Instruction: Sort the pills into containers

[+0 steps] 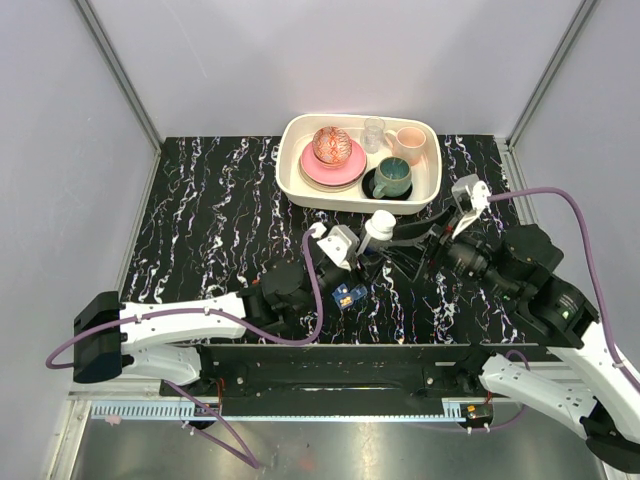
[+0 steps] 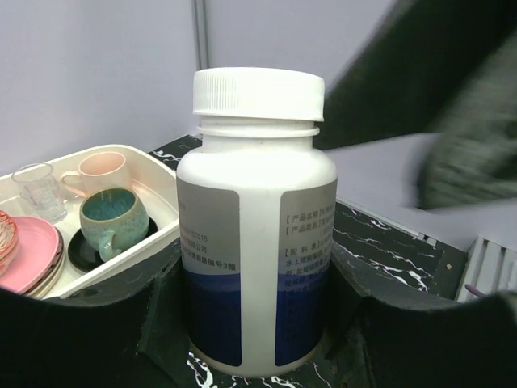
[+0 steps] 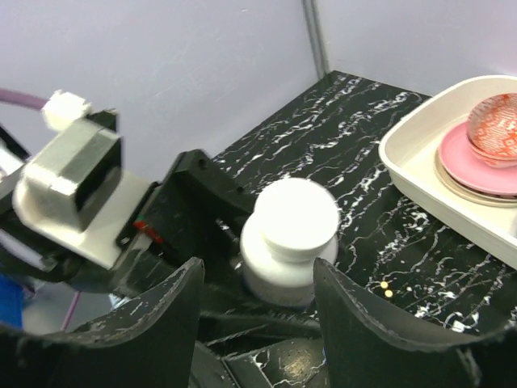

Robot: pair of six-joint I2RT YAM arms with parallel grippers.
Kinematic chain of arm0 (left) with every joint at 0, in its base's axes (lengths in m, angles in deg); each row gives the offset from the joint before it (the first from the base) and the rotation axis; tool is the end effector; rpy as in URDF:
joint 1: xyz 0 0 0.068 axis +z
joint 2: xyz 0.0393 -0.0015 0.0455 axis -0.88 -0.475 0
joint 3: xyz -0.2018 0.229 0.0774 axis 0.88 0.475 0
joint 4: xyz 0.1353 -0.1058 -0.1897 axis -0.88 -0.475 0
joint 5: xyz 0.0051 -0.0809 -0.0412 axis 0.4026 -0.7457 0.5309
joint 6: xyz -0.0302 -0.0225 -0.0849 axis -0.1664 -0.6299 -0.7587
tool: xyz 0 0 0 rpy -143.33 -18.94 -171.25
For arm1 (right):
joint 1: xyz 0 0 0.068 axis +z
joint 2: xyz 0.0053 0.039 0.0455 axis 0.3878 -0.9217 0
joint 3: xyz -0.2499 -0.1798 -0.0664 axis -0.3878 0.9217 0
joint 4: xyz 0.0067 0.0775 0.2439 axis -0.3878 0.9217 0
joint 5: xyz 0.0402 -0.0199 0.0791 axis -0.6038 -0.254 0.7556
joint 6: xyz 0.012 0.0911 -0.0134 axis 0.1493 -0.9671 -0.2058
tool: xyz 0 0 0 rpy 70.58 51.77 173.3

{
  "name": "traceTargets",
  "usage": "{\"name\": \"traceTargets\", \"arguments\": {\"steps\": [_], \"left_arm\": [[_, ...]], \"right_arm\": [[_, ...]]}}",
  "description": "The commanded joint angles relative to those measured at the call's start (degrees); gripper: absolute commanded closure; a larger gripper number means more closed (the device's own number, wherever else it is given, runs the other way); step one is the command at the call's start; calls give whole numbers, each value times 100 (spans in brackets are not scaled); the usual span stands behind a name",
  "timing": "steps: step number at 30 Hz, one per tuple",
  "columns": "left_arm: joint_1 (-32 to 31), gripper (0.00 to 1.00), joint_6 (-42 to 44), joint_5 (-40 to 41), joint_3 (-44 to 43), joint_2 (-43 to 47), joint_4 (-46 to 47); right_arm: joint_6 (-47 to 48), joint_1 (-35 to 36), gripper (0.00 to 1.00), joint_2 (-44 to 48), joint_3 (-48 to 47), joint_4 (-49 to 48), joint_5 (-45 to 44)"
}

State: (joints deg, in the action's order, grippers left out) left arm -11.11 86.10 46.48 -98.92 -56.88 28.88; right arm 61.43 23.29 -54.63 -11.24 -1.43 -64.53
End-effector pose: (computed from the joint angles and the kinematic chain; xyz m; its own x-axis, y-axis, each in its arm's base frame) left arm 0.1206 -0.2923 0.4037 0.0895 -0.1972 -0.9763 0.7962 0.6031 -0.0489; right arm 0.0916 0.1102 0.4693 -0.2147 0.1384 -0.9668 -0.7722 0.5820 0.2548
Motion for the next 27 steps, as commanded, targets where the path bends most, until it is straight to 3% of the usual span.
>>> {"name": "traceTargets", "arguments": {"steps": [1,9,13,21,27], "left_arm": [[103,100,2,284,-3,115,604],[112,100,-7,196,76,237,622],[112,100,-77,-75,225,466,631],[112,100,-507,-1560,656,1134,551],[112,100,-885,-2729,832,1328,710]], "right_arm": [[66,109,38,119,-207,416,866],[277,100,36,321,-392,671,893],[189,109,34,401,-515,671,254],[110,109,31,330,-823,645,-215],[303,109,25,479,-709,259,566]]}}
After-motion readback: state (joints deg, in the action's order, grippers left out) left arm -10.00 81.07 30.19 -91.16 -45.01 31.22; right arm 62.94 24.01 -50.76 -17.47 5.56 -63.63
